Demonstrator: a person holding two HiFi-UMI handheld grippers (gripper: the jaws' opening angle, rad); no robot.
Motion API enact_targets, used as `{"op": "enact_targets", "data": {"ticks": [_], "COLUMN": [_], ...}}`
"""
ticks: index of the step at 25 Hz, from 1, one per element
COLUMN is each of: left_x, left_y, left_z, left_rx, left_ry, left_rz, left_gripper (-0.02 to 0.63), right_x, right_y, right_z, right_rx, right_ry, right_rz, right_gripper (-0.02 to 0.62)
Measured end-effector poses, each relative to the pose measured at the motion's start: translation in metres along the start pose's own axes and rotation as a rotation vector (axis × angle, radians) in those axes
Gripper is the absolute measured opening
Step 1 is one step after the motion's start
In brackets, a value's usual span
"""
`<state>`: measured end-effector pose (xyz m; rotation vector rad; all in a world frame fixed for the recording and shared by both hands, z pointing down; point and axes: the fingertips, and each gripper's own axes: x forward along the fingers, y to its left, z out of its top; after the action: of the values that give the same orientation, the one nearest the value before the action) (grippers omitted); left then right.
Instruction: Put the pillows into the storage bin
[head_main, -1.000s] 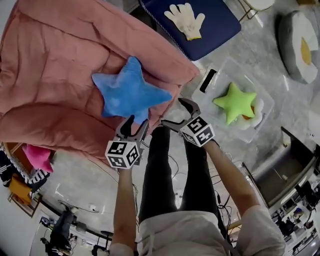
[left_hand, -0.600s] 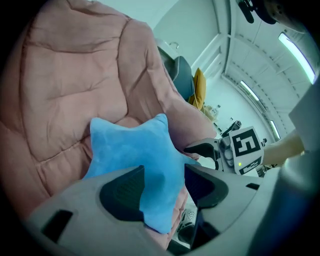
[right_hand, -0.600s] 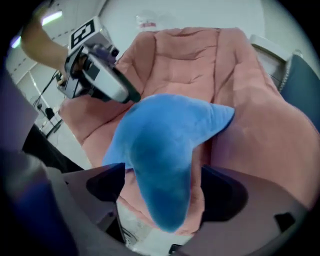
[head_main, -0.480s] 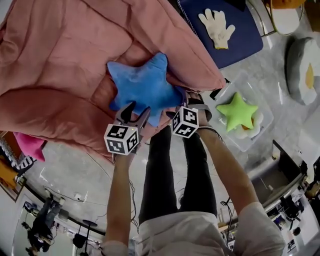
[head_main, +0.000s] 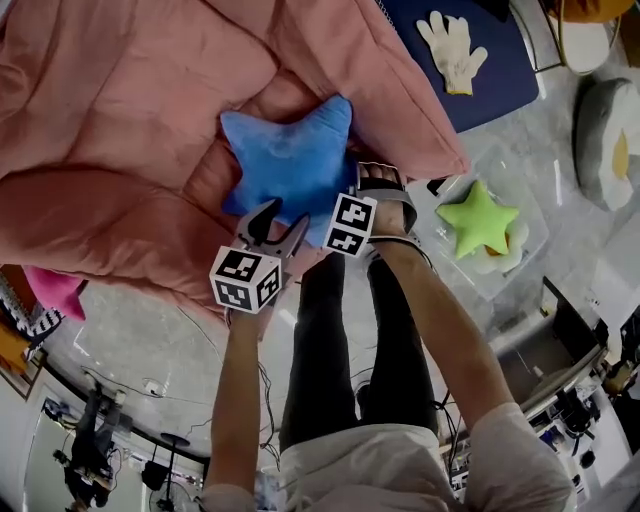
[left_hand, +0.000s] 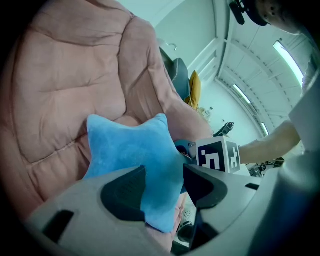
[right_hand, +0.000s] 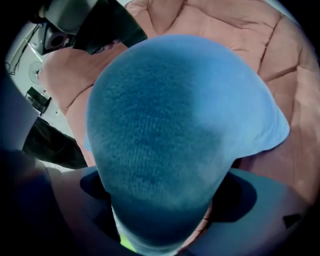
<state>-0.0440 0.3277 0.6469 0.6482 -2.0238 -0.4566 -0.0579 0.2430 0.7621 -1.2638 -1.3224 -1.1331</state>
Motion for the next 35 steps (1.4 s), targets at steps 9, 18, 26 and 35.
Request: {"op": "enact_targets", "data": {"ticks": [9,18,26,35], "left_x": [-0.012,-0.023,-0.011,0.045], "left_y": [0.000,-0.025,-0.084,-0.189], "left_z": [-0.003,-0.009,-0.039,-0.063], "left_rx": [0.039,0.111,0.114,0.228], "left_ry": [-0.011,-0.015,-0.002,0.084], "left_rz": [0.006,0.030,0.004,-0.100], "left_gripper": [0.238,0.238,0.238,0.238], "right_x": [-0.022,-0.058,-0.079,-0.100], "right_y": [0.013,0.052,0.108,0.155], "right_z": [0.007,-0.004,-0.056,-0.158], "right_rx": [0.018,0.184,0.365,0.629], "right_ry": [-0.134,-0.254,-0.311,-0.359], "right_rz": [-0.057,-0.074,-0.081,-0.061], "right_gripper": [0.396,0.370,0.370,0.370]}}
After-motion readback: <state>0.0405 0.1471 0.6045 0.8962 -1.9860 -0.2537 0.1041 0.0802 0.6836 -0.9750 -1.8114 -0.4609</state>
